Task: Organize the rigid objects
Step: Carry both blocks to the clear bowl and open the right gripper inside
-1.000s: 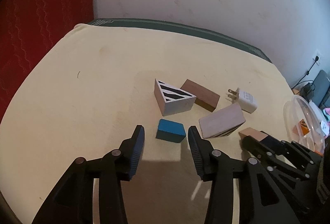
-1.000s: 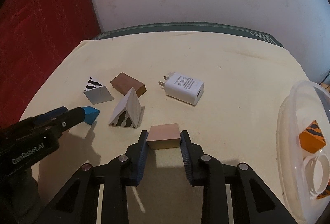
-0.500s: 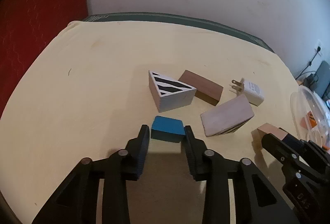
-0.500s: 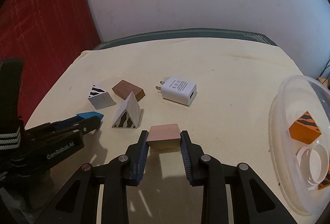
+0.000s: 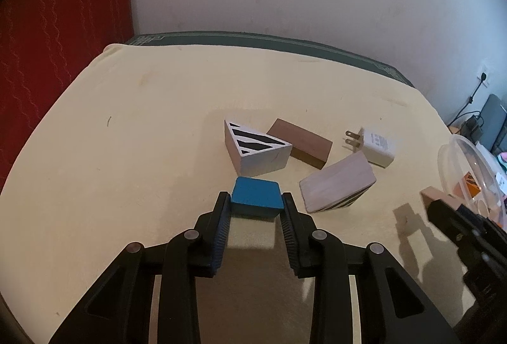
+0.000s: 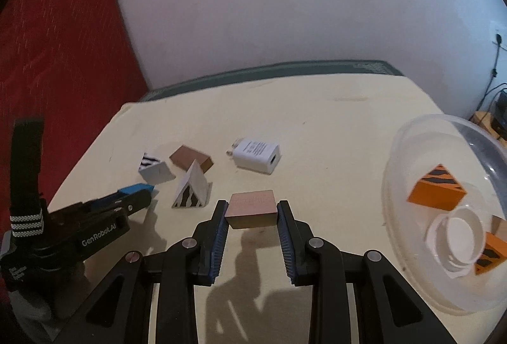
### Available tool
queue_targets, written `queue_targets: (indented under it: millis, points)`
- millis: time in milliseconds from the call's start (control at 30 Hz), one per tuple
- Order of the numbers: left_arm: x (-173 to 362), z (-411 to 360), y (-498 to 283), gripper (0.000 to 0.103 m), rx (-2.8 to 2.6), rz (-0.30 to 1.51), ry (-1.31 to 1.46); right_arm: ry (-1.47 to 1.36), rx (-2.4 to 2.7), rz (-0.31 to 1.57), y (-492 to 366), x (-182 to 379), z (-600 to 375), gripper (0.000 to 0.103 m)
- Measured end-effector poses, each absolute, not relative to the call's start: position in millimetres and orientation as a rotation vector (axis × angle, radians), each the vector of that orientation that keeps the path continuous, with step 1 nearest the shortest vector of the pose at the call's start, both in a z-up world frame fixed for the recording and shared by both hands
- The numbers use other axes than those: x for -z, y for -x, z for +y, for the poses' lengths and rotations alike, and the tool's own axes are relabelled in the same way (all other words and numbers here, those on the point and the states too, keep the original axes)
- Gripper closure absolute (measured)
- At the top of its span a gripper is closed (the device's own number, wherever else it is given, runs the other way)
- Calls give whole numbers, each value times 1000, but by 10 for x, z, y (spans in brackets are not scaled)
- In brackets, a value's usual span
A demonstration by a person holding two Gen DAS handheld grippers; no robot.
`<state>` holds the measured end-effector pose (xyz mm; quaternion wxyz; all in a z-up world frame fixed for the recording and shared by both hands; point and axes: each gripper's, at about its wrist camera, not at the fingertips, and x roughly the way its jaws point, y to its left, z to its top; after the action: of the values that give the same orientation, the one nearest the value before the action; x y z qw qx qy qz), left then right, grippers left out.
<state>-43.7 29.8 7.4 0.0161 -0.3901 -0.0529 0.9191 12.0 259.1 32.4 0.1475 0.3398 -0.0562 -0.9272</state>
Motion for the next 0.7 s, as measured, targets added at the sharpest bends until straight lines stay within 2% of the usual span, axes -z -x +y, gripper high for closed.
queue_targets:
  millis: [200, 700]
  points:
    - [-134, 390, 372, 70, -2872, -136, 1155, -917, 2772, -187, -178, -397, 2758, 71]
    - [-171, 393, 388, 71, -2866, -132, 1151, -805, 3094, -405, -305, -509, 3462, 71]
